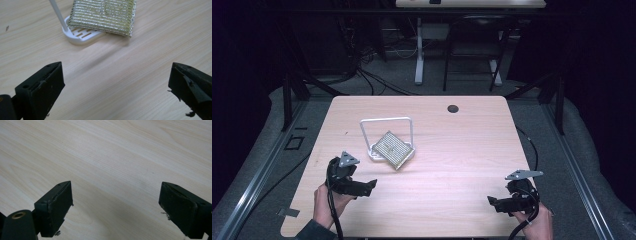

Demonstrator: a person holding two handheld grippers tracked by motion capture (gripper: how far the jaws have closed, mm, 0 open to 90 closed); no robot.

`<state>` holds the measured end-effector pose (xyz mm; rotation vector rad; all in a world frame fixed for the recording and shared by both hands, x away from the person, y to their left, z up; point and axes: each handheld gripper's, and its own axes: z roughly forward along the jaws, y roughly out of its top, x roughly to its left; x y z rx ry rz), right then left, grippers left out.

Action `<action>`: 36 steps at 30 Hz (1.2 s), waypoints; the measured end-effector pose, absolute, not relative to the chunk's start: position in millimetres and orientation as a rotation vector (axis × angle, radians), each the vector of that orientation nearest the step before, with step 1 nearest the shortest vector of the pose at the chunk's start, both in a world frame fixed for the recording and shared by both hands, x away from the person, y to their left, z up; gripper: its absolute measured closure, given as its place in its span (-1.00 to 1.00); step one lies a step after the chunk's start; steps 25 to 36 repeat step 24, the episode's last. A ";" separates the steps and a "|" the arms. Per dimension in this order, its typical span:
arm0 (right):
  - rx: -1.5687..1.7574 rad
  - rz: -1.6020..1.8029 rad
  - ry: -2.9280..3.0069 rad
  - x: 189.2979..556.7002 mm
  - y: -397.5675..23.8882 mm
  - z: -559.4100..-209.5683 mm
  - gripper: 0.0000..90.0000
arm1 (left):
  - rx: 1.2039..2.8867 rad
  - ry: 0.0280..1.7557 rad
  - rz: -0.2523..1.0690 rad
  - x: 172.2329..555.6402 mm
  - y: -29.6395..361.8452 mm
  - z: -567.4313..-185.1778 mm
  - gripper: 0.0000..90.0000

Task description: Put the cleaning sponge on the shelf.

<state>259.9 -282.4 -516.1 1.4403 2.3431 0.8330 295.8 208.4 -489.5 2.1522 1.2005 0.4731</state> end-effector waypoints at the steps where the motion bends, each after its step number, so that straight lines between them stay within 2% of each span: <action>1: 1.443 0.825 2.345 259.6 -281.5 -516.3 -0.74 | 2.148 1.206 0.478 293.8 210.1 -490.8 -1.00; 8: 1.432 0.787 2.367 259.0 -281.8 -517.1 -0.70 | 2.151 1.173 0.551 280.4 219.8 -503.5 -0.99; 15: 1.435 0.790 2.367 258.8 -284.5 -518.2 -0.69 | 2.187 1.190 0.473 287.1 223.5 -515.0 -0.99; 36: 1.428 0.764 2.402 261.9 -282.7 -521.9 -0.68 | 2.200 1.172 0.460 288.6 221.1 -515.8 -0.99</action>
